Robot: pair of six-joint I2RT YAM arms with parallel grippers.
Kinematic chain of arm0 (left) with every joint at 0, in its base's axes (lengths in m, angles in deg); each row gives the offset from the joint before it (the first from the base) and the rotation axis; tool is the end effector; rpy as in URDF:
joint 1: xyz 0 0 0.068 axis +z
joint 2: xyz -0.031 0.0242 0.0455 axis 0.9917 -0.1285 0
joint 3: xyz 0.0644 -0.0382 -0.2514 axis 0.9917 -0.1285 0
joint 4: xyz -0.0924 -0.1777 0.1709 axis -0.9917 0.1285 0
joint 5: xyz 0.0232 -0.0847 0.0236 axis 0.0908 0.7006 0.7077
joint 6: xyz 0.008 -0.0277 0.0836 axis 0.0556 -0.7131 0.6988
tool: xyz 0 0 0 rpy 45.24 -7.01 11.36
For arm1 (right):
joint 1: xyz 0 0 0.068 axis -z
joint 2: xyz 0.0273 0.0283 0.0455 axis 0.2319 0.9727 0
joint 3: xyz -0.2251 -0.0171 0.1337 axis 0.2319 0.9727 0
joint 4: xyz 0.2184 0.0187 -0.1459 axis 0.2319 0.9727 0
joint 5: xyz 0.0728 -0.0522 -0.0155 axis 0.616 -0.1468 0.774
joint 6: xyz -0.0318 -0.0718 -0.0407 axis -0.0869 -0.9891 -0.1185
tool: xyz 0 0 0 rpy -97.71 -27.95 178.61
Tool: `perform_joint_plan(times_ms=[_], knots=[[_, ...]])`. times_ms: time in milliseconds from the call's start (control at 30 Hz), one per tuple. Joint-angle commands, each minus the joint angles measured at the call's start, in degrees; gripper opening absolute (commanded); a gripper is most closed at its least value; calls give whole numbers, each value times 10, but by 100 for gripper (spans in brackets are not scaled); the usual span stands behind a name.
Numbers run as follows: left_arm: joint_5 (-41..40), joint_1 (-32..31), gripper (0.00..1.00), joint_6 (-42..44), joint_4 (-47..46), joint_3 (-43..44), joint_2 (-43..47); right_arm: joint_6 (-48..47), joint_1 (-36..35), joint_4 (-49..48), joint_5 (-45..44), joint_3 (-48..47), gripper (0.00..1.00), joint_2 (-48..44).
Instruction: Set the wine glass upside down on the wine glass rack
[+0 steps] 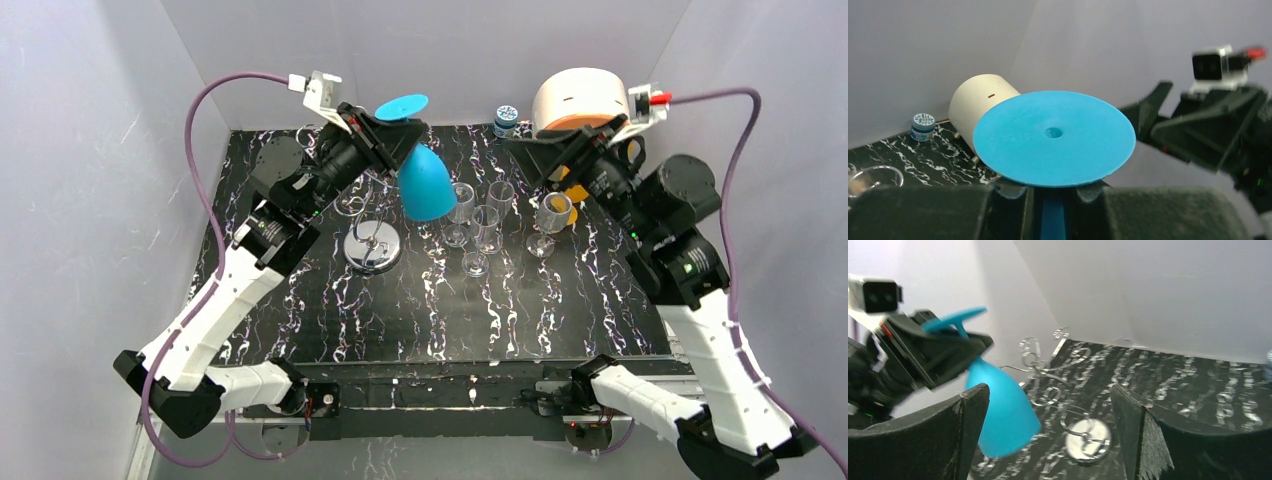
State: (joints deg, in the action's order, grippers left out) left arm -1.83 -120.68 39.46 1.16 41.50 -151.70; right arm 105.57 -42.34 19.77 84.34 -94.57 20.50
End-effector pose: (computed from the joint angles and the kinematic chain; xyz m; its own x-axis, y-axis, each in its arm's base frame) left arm 0.2240 -0.1868 0.5276 -0.1053 -0.5932 -0.7981 0.7567 0.4730 -0.4514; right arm 0.1804 0.1077 0.5135 -0.0426 0.4787 -0.8769 -0.6002 0.6895 0.4055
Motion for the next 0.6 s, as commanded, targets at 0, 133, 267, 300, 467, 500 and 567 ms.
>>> perform_joint_plan(times_ms=[0, 133, 267, 300, 467, 500, 567], knots=[[130, -2, 0, 167, -22, -32, 36, 141, 1, 26, 87, -86, 97, 66], [179, -2, 0, 232, -15, -44, 31, 248, 1, 26, 127, -118, 93, 106], [218, -1, 0, 276, -18, -50, 20, 333, 1, 8, 181, -127, 91, 134], [225, -1, 0, 282, -24, -53, 18, 346, 1, 7, 198, -130, 90, 142], [244, -1, 0, 299, -38, -57, 7, 394, 1, -32, 241, -125, 82, 155], [247, -1, 0, 299, -40, -56, 4, 398, 1, -38, 247, -125, 80, 157], [252, -1, 0, 301, -41, -55, -2, 406, 1, -39, 256, -126, 75, 163]])
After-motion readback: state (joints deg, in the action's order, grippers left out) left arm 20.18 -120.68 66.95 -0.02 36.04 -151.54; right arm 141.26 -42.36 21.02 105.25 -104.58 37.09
